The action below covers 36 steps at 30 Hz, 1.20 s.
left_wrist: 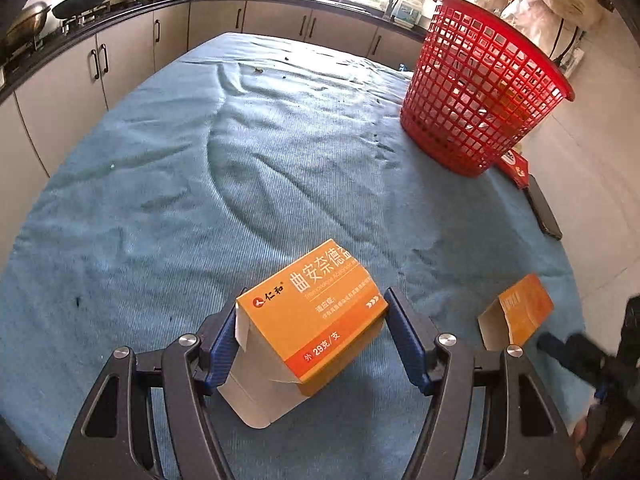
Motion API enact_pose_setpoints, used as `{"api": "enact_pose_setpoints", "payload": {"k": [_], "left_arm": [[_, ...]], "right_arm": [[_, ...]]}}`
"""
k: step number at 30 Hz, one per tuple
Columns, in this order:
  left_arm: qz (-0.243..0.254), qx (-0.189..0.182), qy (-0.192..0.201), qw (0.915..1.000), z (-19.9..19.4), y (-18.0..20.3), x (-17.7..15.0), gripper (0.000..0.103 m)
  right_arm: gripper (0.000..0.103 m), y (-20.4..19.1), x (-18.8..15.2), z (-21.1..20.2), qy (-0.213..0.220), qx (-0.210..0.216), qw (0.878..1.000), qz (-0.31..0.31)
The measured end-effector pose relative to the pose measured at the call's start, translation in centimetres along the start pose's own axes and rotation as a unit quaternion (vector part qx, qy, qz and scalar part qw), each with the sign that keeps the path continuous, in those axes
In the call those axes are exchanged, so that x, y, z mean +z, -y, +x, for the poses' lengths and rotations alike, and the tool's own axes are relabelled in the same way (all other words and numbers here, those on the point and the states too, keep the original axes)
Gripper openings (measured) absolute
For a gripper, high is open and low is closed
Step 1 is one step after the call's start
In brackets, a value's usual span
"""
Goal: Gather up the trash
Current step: 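Grasp the orange box with the white flap using the left tool, then grasp the long orange medicine box with the right tool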
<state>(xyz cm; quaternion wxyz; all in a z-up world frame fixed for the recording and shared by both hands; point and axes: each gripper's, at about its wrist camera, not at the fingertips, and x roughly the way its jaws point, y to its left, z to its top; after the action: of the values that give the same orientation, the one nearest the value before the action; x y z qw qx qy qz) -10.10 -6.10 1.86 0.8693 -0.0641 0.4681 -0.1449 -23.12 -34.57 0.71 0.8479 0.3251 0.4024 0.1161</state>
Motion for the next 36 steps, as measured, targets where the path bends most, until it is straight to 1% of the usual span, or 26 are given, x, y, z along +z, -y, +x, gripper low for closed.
{"api": "enact_pose_setpoints", "payload": {"k": [3, 5, 11, 13, 16, 19, 23, 26, 28, 30, 32, 33, 34, 36], "left_arm": [[0.001, -0.006, 0.005, 1.0, -0.3, 0.1, -0.5, 0.067], [-0.001, -0.012, 0.007, 0.9999, -0.7, -0.1, -0.9, 0.067], [-0.008, -0.034, 0.01, 0.9993, -1.4, -0.6, -1.5, 0.068], [-0.004, -0.037, 0.011, 0.9992, -1.5, -0.6, -1.7, 0.068], [0.003, -0.038, 0.015, 0.9992, -1.6, -0.5, -1.9, 0.068], [0.009, -0.04, 0.016, 0.999, -1.6, -0.5, -1.9, 0.068], [0.018, -0.045, 0.017, 0.9987, -1.6, -0.5, -2.0, 0.068], [0.028, -0.045, 0.018, 0.9984, -1.7, -0.5, -2.1, 0.068], [0.035, -0.042, 0.021, 0.9983, -1.7, -0.4, -2.2, 0.067], [0.04, -0.041, 0.022, 0.9981, -1.7, -0.3, -2.2, 0.067], [0.039, -0.045, 0.021, 0.998, -1.7, -0.5, -2.2, 0.067], [0.038, -0.048, 0.02, 0.9979, -1.7, -0.5, -2.2, 0.067], [0.037, -0.049, 0.019, 0.9979, -1.7, -0.6, -2.1, 0.067], [0.039, -0.051, 0.019, 0.9978, -1.7, -0.7, -2.1, 0.067]], "right_arm": [[0.086, -0.2, 1.4, 0.8, -0.012, 0.006, 1.0, 0.01], [0.086, -0.9, 2.4, 1.4, -0.018, 0.0, 1.0, 0.003], [0.086, -4.3, 5.8, 5.2, -0.038, -0.05, 0.997, -0.05], [0.086, -5.2, 6.1, 6.1, -0.042, -0.07, 0.995, -0.064], [0.087, -7.2, 5.9, 7.5, -0.047, -0.098, 0.99, -0.092], [0.087, -8.3, 5.0, 8.9, -0.058, -0.13, 0.983, -0.117], [0.087, -8.7, 3.9, 10.5, -0.078, -0.16, 0.976, -0.128], [0.087, -9.1, 3.5, 11.1, -0.076, -0.181, 0.97, -0.144], [0.086, -9.5, 3.3, 11.4, -0.077, -0.186, 0.968, -0.15], [0.085, -9.9, 3.2, 11.8, -0.078, -0.191, 0.964, -0.169], [0.074, -10.3, 3.1, 12.1, -0.091, -0.181, 0.959, -0.196], [0.073, -10.5, 3.1, 12.2, -0.1, -0.18, 0.956, -0.209], [0.073, -10.6, 3.2, 12.3, -0.11, -0.181, 0.951, -0.223], [0.08, -10.6, 3.5, 12.2, -0.12, -0.188, 0.945, -0.238]]}}
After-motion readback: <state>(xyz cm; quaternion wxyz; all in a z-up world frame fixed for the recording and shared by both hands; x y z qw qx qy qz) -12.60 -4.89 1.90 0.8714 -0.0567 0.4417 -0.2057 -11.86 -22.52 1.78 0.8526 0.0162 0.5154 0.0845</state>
